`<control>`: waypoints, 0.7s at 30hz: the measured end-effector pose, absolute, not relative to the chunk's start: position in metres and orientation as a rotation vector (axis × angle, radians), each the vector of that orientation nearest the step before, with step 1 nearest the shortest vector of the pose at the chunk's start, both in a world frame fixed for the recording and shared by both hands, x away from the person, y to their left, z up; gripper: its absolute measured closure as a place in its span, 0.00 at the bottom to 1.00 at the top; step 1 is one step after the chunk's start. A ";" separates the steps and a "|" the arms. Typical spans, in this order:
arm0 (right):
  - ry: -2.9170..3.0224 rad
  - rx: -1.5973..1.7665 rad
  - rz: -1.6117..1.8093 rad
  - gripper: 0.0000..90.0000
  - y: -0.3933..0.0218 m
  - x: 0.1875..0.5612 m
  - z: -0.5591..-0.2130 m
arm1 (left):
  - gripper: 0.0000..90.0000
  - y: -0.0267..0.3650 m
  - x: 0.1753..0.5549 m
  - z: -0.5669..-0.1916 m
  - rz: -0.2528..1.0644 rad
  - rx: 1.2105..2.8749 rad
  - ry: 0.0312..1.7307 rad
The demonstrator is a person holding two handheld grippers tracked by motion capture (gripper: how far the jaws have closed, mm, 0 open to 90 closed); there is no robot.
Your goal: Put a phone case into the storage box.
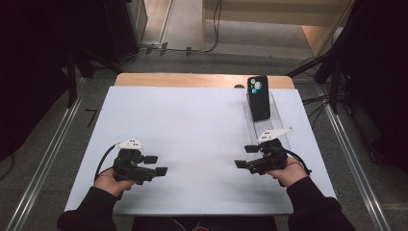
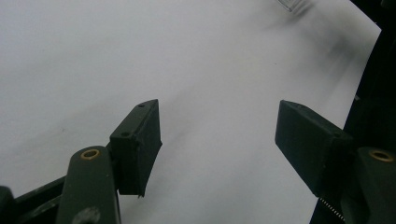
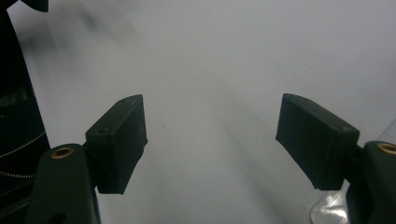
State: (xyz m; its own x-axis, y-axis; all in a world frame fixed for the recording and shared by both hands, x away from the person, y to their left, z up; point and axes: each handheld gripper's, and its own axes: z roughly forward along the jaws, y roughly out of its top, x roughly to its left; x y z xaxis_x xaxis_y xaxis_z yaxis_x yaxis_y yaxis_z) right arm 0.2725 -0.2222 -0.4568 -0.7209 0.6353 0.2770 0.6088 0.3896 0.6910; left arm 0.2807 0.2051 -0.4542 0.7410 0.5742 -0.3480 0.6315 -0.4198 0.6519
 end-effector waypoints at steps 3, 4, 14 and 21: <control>2.598 1.161 1.263 0.25 -0.226 0.269 -0.458 | 0.35 0.206 0.280 -0.454 -0.086 2.131 0.904; 2.601 1.157 1.257 0.25 -0.227 0.268 -0.459 | 0.35 0.206 0.279 -0.454 -0.087 2.132 0.904; 2.611 1.176 1.236 0.25 -0.241 0.256 -0.463 | 0.35 0.208 0.278 -0.455 -0.080 2.134 0.901; 2.623 1.197 1.212 0.25 -0.248 0.249 -0.467 | 0.35 0.209 0.277 -0.456 -0.080 2.132 0.903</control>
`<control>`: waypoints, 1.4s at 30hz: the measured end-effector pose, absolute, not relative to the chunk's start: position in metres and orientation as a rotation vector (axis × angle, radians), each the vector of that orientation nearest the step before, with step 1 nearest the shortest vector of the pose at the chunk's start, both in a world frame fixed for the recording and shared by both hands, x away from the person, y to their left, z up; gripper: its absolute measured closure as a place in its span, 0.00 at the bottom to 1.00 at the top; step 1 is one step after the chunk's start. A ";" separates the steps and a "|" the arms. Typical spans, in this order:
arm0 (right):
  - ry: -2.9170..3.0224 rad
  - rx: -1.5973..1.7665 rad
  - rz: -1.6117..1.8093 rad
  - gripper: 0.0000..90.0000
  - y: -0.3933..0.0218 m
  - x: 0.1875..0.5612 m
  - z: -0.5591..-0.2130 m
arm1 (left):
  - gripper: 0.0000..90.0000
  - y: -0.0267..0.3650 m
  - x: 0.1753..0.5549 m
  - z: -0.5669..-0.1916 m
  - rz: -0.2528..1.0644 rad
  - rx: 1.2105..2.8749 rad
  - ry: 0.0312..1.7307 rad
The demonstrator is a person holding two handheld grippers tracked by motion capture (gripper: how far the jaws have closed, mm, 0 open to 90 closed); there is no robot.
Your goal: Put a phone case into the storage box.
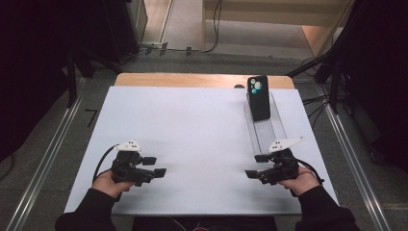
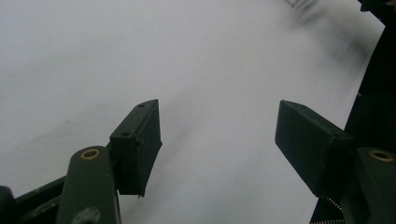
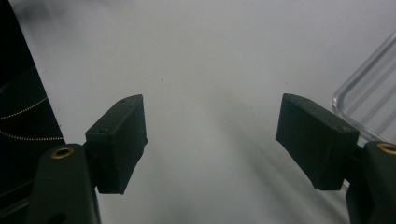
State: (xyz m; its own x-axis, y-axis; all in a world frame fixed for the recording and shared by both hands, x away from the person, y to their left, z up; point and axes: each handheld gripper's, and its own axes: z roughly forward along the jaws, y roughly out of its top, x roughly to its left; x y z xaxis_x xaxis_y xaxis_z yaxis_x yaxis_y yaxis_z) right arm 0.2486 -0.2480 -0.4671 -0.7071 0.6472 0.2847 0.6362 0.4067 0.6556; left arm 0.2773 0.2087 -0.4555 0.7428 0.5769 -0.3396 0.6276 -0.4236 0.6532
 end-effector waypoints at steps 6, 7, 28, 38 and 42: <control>2.616 1.227 1.176 0.25 -0.256 0.244 -0.470 | 0.35 0.209 0.276 -0.456 -0.076 2.135 0.907; 2.615 1.229 1.174 0.25 -0.258 0.243 -0.471 | 0.35 0.209 0.276 -0.457 -0.074 2.135 0.906; 2.586 1.296 1.142 0.25 -0.270 0.239 -0.479 | 0.35 0.211 0.277 -0.460 -0.063 2.149 0.904; 2.592 1.288 1.147 0.25 -0.269 0.239 -0.480 | 0.35 0.211 0.277 -0.460 -0.067 2.152 0.902; 2.591 1.290 1.148 0.25 -0.269 0.239 -0.480 | 0.35 0.211 0.277 -0.460 -0.064 2.152 0.904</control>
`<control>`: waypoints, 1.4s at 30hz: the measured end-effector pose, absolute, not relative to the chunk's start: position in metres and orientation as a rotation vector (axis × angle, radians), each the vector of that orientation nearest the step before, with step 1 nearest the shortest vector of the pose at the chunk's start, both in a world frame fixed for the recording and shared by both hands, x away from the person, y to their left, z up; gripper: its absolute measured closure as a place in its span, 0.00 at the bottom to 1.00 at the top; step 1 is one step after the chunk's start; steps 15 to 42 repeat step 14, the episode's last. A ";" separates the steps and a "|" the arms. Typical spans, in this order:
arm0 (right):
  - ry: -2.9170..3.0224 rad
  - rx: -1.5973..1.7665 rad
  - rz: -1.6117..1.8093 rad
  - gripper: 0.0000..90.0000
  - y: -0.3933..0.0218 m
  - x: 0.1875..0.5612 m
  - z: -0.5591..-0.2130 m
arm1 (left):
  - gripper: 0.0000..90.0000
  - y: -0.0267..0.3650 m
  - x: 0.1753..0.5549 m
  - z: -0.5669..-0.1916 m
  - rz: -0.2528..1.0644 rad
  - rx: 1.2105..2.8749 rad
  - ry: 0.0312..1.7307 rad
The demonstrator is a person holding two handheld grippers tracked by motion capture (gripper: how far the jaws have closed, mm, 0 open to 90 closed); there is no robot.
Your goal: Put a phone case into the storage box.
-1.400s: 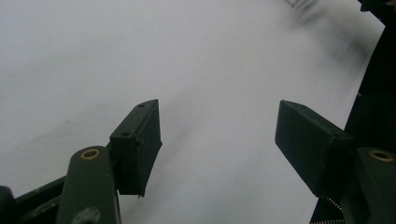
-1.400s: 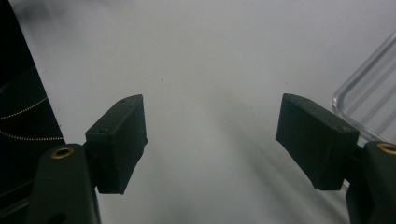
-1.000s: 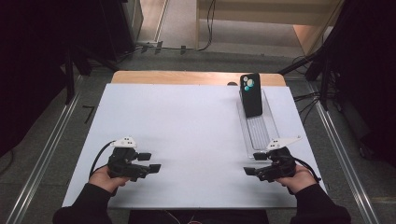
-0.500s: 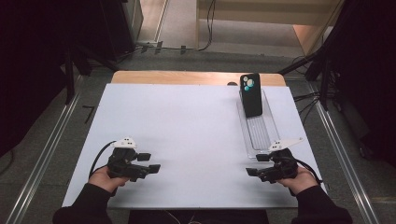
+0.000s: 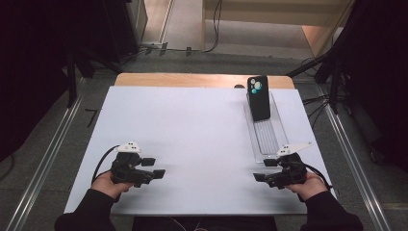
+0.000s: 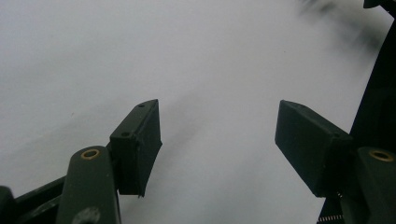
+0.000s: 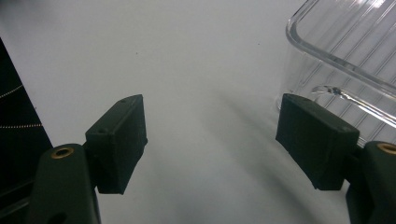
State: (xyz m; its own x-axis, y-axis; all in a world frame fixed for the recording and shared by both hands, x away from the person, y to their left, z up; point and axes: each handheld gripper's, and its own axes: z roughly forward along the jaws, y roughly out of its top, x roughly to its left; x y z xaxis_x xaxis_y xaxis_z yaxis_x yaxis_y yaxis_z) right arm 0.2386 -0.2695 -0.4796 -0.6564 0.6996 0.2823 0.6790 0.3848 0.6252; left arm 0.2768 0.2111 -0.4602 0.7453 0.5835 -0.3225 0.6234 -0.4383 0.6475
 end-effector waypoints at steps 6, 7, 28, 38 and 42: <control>2.592 1.289 1.146 0.25 -0.269 0.239 -0.480 | 0.35 0.211 0.277 -0.460 -0.065 2.154 0.903; 2.593 1.288 1.146 0.25 -0.270 0.239 -0.480 | 0.35 0.211 0.277 -0.460 -0.066 2.154 0.903; 2.583 1.289 1.140 0.24 -0.270 0.239 -0.480 | 0.35 0.211 0.277 -0.460 -0.071 2.156 0.901; 2.583 1.289 1.140 0.24 -0.270 0.239 -0.480 | 0.35 0.211 0.277 -0.460 -0.071 2.156 0.901; 2.583 1.289 1.140 0.24 -0.270 0.239 -0.480 | 0.35 0.211 0.277 -0.460 -0.071 2.156 0.901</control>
